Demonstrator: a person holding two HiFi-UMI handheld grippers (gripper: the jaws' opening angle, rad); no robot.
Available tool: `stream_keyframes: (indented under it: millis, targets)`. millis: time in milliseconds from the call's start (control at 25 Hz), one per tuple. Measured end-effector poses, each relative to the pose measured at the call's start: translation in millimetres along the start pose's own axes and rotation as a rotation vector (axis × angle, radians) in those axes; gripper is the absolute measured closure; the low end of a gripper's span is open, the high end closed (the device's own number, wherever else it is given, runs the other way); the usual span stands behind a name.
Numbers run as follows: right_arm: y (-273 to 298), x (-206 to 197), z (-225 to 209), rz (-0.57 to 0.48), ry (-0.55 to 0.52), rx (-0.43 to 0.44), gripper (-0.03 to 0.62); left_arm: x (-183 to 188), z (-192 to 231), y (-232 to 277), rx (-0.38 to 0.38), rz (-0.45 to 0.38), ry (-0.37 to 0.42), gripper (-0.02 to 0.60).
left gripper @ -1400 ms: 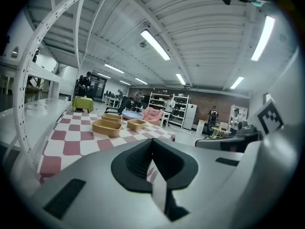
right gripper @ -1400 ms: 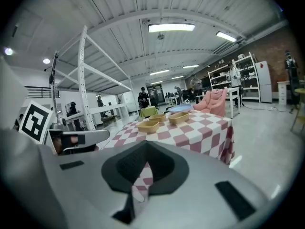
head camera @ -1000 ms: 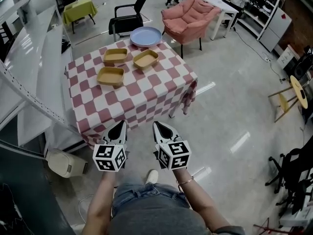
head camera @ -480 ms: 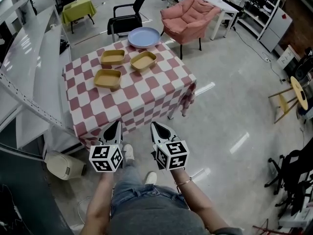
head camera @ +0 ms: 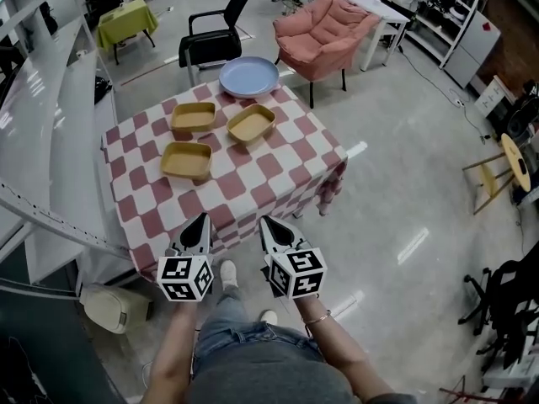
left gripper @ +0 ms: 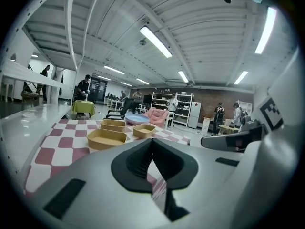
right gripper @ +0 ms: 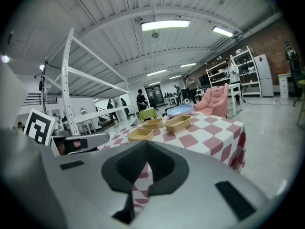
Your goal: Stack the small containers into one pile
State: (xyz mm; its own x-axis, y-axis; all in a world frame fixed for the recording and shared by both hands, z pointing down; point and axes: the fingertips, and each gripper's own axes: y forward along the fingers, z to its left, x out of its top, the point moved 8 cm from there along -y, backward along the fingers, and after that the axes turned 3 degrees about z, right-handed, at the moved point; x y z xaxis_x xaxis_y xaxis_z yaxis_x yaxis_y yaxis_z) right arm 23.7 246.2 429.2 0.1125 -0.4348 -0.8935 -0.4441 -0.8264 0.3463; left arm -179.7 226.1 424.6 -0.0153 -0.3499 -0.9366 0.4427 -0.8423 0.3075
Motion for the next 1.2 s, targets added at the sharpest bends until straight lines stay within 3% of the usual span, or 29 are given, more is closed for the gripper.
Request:
stream_keyframes:
  millis: [600, 1200]
  targets:
    - [159.3, 45.0, 4.6, 0.062, 0.026, -0.036, 0.585, 38.1, 127.4, 97.9, -0.029, 0.058, -0.001, 0.566]
    - [219.0, 53.9, 11.6, 0.116, 0.021, -0.085, 0.584, 46.4, 186.9, 128.2, -0.027, 0.101, 0.0, 0.566]
